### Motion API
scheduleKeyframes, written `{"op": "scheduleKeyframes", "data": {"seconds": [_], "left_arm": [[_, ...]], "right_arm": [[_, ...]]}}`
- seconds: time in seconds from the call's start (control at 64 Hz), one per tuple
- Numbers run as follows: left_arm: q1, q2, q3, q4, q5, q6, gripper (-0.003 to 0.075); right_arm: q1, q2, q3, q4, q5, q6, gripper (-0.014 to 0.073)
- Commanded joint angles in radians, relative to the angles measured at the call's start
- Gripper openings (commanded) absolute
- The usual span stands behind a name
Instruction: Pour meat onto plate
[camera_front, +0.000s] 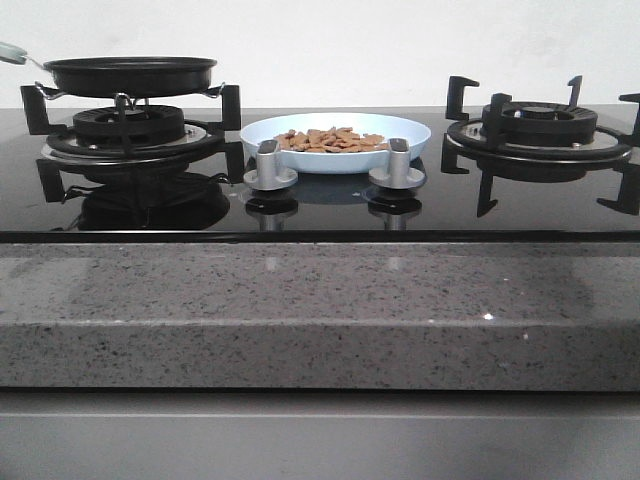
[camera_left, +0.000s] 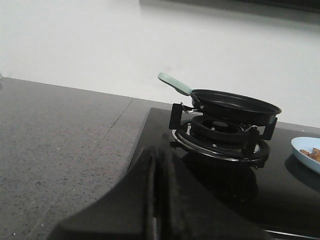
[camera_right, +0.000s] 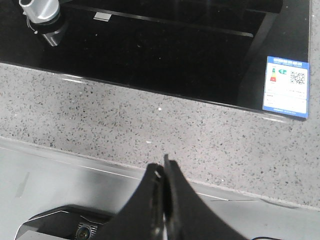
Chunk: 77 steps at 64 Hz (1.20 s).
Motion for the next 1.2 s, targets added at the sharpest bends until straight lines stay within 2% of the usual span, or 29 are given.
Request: {"op": "scheduleKeyframes", "data": {"seconds": [0.0, 0.828, 0.953, 1.015, 1.187], "left_arm": [[-0.003, -0.015, 0.006, 0.003, -0.084, -0.012, -0.002], [-0.003, -0.015, 0.006, 0.003, -0.084, -0.012, -0.002], [-0.003, -0.015, 0.006, 0.003, -0.084, -0.012, -0.002], [-0.003, -0.015, 0.006, 0.003, -0.084, -0.012, -0.002], [-0.003, -0.015, 0.006, 0.003, -0.084, -0.012, -0.002]], "right_arm": [[-0.007, 0.003, -0.024, 0.001, -0.047, 0.002, -0.0069], [-0.007, 0.002, -0.024, -0.006, -0.058, 0.002, -0.0069], [-0.007, -0.056, 0.014, -0.069, -0.179, 0.002, -0.0069], [-0.007, -0.121, 0.073, -0.066, -0.314, 0.002, -0.0069], [-0.027, -0.3, 0.263, -0.061, -0.565, 0.002, -0.0069]]}}
